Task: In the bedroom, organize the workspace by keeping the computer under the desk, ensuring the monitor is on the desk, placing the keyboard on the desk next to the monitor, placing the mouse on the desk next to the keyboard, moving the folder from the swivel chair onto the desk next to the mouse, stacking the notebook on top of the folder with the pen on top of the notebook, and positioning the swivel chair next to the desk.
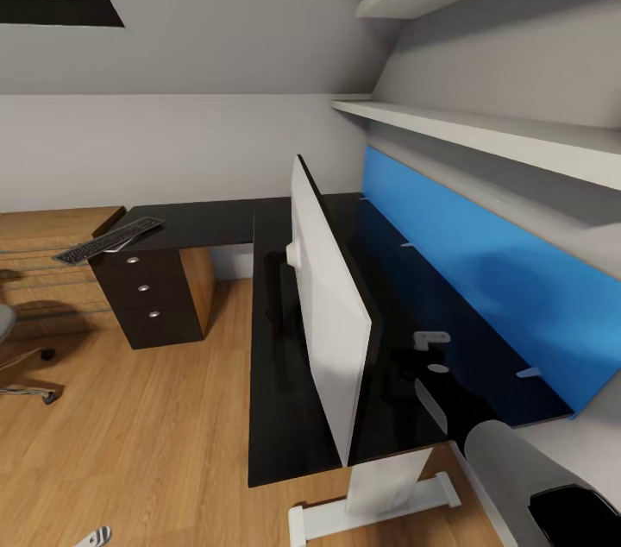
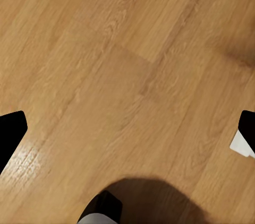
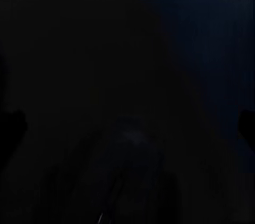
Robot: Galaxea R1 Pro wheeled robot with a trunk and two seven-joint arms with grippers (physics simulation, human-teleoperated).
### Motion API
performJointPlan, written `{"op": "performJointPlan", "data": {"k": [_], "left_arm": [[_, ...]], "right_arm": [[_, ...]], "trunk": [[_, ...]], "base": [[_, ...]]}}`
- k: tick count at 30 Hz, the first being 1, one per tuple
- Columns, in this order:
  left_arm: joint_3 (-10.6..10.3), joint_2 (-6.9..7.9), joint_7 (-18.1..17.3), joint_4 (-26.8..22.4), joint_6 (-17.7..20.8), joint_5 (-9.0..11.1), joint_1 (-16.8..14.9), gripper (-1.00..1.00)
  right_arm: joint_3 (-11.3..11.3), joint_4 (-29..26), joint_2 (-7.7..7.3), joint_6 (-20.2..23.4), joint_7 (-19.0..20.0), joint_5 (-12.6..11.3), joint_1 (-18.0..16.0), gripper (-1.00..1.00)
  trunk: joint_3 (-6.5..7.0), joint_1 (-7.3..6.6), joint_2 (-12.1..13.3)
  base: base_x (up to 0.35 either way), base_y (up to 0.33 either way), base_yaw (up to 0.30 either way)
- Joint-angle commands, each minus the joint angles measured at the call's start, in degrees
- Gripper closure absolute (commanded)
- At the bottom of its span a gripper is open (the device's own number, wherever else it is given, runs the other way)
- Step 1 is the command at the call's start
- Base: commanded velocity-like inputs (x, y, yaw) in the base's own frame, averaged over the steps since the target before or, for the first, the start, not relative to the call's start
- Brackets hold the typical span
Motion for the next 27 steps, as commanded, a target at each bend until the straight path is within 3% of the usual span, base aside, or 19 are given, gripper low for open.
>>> {"op": "performJointPlan", "data": {"k": [1,11,27], "left_arm": [[-0.01,-0.01,0.26,-0.04,0.31,0.60,-0.02,-1.00],[-0.08,0.02,0.26,0.56,0.25,0.60,-0.02,-1.00],[0.05,0.05,0.26,0.50,0.19,0.74,-0.02,-1.00]], "right_arm": [[0.33,-0.13,-0.08,0.35,-0.53,-0.67,-0.02,-1.00],[-1.81,-0.06,-0.10,0.42,-1.03,-1.38,-0.02,-1.00],[-2.06,0.02,-0.10,2.29,-1.16,-1.51,-0.02,-1.00]], "trunk": [[-0.06,0.00,-0.04],[-0.06,0.00,-0.04],[-0.06,0.00,-0.04]], "base": [[0.000,0.000,0.000],[0.012,0.000,0.000],[0.067,0.000,0.000]]}}
